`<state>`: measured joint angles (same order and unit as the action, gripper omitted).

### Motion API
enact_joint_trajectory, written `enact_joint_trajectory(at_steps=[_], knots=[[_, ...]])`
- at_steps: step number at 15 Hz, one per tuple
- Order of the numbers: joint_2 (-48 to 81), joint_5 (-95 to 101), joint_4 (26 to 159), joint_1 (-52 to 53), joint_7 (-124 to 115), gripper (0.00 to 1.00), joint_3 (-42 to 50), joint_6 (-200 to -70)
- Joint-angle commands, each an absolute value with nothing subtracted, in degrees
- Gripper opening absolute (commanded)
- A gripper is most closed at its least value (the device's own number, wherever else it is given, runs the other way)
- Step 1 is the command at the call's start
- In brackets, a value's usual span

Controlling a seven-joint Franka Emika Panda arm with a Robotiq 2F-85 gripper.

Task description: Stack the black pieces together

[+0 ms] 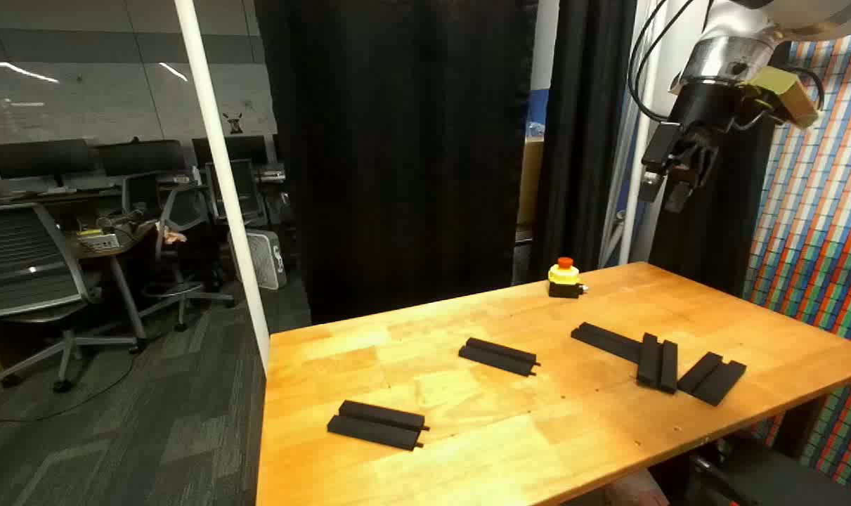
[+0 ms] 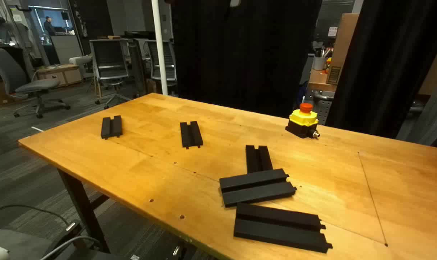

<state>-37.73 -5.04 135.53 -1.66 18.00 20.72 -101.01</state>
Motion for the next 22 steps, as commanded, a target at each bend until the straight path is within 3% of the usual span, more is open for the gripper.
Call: enact_joint_trajectory(at_steps=[1, 9, 22], knots=[[-37.2, -6.1, 135.1, -3.6, 19.0, 1.00, 19.3, -100.8], [-35.6, -5.9, 135.7, -5.1, 14.9, 1.00, 18.0, -102.2], [-18.6, -5.8, 142.2, -12.0, -12.9, 1.00, 11.5, -117.6]])
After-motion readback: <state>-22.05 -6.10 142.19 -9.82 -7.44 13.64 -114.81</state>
